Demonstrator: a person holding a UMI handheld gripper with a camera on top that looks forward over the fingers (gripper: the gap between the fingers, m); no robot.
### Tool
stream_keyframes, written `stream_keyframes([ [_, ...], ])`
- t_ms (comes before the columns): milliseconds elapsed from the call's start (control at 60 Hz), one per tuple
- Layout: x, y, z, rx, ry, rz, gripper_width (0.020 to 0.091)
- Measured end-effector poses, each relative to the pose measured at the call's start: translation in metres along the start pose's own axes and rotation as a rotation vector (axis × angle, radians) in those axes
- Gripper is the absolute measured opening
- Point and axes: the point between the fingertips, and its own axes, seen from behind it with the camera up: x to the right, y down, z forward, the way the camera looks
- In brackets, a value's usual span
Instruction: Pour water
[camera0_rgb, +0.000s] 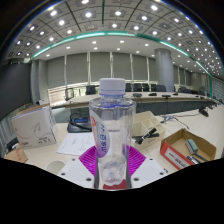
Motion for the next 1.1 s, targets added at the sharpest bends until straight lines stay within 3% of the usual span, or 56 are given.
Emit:
stream_keyframes([
  [233, 0.015, 0.071, 0.014, -0.093, 0.019, -0.035, 0.0367],
  [367, 0.013, 0.069, 0.013, -0.062, 0.022, -0.064, 0.0389],
  [450, 0.015, 0.069, 0.013, -0.06, 0.029, -0.044, 0.0482],
  [517, 0.017, 0.073, 0.011, -0.102, 0.037, -0.04, 0.0554],
  [600, 0.017, 0.081, 0.006, -0.161, 0.042, -0.018, 0.0867],
  [650, 0.015, 0.077, -0.002, -0.169, 0.049, -0.002, 0.0845],
  [850, 0.0, 0.05, -0.061, -0.198, 0.076, -0.013, 0.0862],
  [1100, -0.052, 0.034, -0.195, -0.317, 0.103, -0.01, 0.0861],
])
